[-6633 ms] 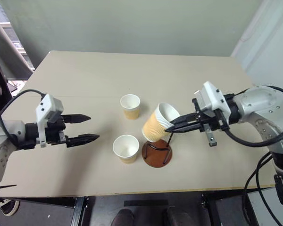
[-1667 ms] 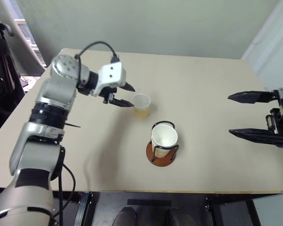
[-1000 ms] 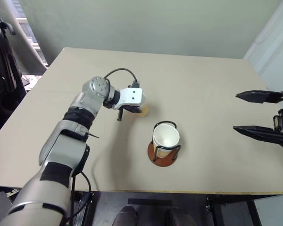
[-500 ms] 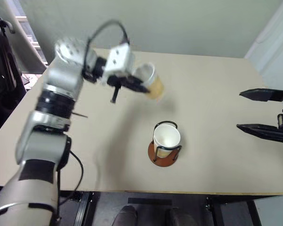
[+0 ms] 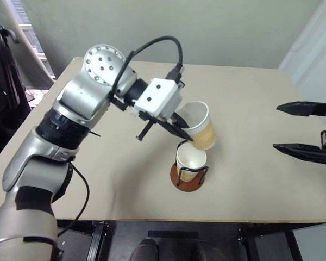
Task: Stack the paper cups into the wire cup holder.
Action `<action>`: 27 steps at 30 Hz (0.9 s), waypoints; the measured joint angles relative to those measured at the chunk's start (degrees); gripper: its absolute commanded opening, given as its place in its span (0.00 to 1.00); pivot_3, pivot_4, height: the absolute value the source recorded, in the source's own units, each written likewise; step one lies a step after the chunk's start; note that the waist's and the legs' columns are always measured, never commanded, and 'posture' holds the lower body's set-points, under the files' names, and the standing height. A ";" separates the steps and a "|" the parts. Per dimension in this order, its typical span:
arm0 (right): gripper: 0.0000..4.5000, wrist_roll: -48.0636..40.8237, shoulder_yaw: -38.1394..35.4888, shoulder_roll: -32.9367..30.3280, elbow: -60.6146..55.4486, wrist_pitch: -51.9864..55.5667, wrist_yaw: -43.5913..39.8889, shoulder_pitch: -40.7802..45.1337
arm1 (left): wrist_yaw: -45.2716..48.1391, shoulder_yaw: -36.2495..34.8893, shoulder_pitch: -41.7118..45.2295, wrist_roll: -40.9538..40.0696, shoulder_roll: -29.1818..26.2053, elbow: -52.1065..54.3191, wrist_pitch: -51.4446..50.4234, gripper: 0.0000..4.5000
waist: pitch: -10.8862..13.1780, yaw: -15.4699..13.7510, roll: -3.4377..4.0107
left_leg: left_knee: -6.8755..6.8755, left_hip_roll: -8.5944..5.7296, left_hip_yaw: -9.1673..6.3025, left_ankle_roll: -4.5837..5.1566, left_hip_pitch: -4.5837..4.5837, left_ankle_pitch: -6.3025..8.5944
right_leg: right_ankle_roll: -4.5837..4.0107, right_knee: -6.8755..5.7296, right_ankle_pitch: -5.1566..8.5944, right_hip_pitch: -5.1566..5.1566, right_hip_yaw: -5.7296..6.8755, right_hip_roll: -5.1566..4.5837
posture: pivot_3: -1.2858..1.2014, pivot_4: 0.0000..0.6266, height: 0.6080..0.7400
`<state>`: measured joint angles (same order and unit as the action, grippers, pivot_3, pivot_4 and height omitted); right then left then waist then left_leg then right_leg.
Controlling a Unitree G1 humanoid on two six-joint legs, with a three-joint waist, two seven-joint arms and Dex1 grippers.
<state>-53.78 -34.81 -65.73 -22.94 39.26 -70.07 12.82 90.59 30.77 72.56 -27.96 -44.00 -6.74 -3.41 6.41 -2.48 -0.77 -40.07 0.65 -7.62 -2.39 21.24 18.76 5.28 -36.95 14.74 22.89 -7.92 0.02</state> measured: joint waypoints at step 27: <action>1.00 0.56 0.14 0.09 -0.32 -0.31 1.84 -0.90 | 0.07 3.78 -5.59 6.27 -0.24 3.91 -0.61 0.39 | 0.03 0.07 0.04 | 0.04 -0.20 -0.02 0.15 0.11 0.08 | 0.03 0.11 0.02 0.04 0.02 -0.35 | 0.52 0.24 1.00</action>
<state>-53.22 -34.68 -65.64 -23.26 38.95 -68.23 11.92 90.65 34.55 66.97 -21.69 -44.24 -2.83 -4.01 6.43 -2.42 -0.73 -40.03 0.45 -7.64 -2.24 21.35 18.85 5.30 -36.84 14.75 22.93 -7.90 -0.33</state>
